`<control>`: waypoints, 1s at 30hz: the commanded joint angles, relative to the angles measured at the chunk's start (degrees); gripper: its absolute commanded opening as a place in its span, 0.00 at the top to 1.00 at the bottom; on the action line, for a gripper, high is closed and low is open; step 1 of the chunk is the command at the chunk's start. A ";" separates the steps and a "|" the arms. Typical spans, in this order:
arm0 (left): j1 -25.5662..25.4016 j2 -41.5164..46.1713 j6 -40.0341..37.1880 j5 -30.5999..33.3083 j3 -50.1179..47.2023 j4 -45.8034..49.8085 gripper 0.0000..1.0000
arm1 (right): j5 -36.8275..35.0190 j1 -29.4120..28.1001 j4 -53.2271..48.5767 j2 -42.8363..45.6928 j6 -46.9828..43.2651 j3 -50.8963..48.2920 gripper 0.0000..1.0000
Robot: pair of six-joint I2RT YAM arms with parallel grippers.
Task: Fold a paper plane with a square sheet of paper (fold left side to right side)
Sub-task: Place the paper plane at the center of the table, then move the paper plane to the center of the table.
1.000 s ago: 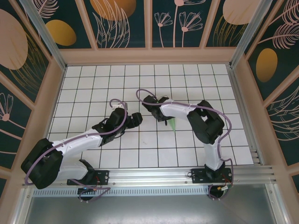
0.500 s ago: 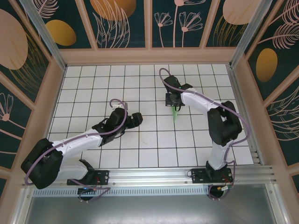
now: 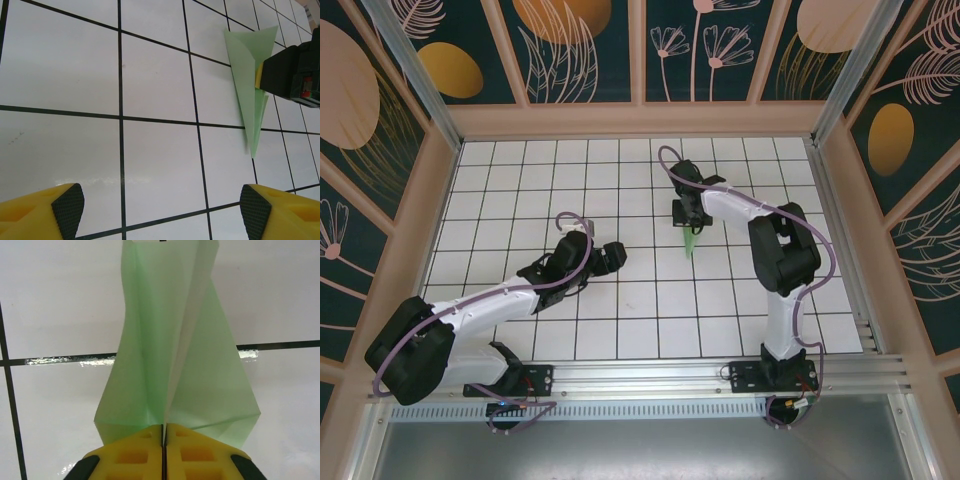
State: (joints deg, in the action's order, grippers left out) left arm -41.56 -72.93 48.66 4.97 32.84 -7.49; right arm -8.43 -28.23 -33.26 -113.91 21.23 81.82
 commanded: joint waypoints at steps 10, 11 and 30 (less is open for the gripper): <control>0.38 -0.44 -1.37 0.04 0.84 -0.95 0.16 | 0.28 -0.01 -2.28 4.55 0.21 -1.82 0.74; 0.41 -0.45 -1.37 0.04 0.82 -0.94 0.16 | -0.07 0.00 -2.28 4.95 0.29 -2.08 0.74; 0.34 -0.33 -1.24 0.04 0.65 -0.78 0.15 | 2.93 0.55 1.53 5.04 1.03 -7.97 0.69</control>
State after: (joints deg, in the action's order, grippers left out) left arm -41.56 -72.93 48.25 4.99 32.84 -7.49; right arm -6.85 -28.05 -32.77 -108.97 21.52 74.17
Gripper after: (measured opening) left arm 0.847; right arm 0.309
